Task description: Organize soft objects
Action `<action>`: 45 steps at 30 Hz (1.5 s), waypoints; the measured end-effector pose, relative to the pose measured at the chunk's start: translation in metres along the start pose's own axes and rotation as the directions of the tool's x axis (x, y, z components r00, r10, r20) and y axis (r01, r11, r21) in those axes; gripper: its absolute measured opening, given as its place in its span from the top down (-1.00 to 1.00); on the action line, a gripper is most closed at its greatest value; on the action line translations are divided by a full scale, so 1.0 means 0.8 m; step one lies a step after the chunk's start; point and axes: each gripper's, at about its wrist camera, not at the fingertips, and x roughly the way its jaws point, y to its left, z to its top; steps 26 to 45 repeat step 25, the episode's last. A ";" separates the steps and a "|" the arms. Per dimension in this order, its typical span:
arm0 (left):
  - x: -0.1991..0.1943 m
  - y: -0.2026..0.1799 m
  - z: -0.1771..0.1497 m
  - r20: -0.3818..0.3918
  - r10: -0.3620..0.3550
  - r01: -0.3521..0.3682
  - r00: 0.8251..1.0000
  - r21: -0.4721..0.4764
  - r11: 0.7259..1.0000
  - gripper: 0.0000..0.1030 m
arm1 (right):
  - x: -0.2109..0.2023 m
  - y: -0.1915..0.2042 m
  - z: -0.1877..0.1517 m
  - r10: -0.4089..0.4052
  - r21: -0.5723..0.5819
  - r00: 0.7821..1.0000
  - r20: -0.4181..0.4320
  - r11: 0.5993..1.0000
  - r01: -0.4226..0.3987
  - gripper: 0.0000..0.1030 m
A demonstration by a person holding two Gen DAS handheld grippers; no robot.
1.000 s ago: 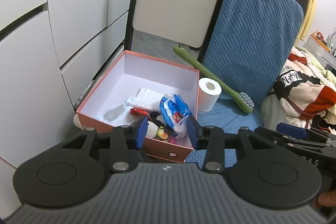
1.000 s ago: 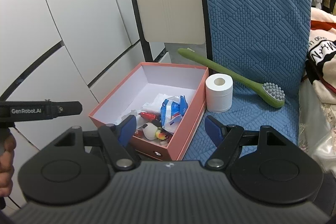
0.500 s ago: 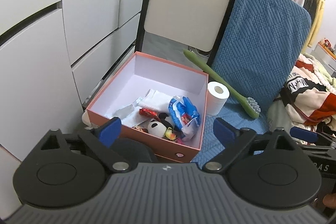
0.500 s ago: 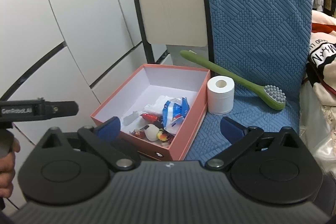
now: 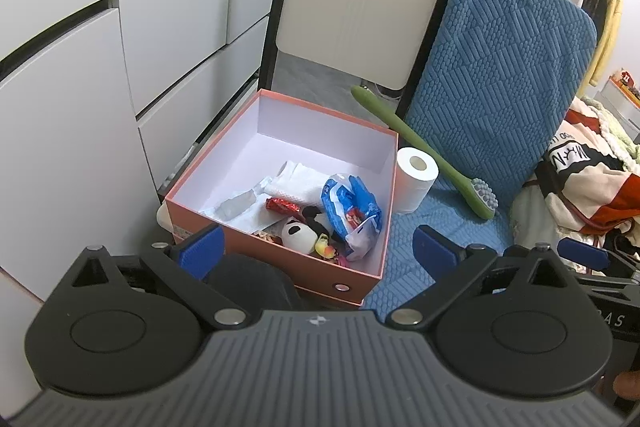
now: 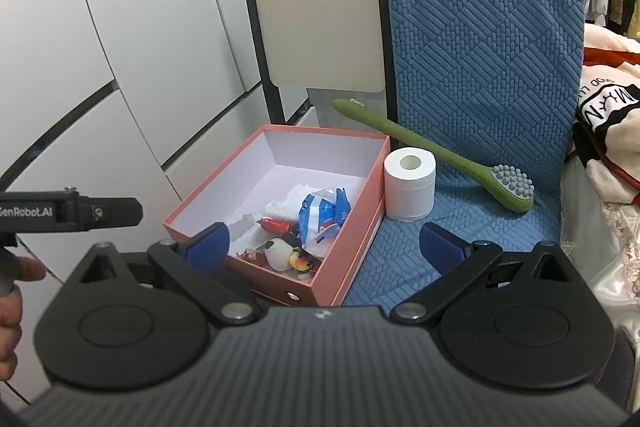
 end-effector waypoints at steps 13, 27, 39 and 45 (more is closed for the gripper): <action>-0.001 0.000 -0.001 -0.009 -0.007 0.007 1.000 -0.010 1.000 -0.98 | 0.000 0.000 0.000 -0.001 0.004 1.000 0.002 1.000 0.001 -1.00; -0.002 -0.002 0.002 0.003 -0.010 0.010 1.000 0.000 1.000 -0.98 | 0.004 0.004 0.001 0.001 -0.002 1.000 -0.002 1.000 -0.001 -1.00; -0.002 -0.002 0.002 0.003 -0.010 0.010 1.000 0.000 1.000 -0.98 | 0.004 0.004 0.001 0.001 -0.002 1.000 -0.002 1.000 -0.001 -1.00; -0.002 -0.002 0.002 0.003 -0.010 0.010 1.000 0.000 1.000 -0.98 | 0.004 0.004 0.001 0.001 -0.002 1.000 -0.002 1.000 -0.001 -1.00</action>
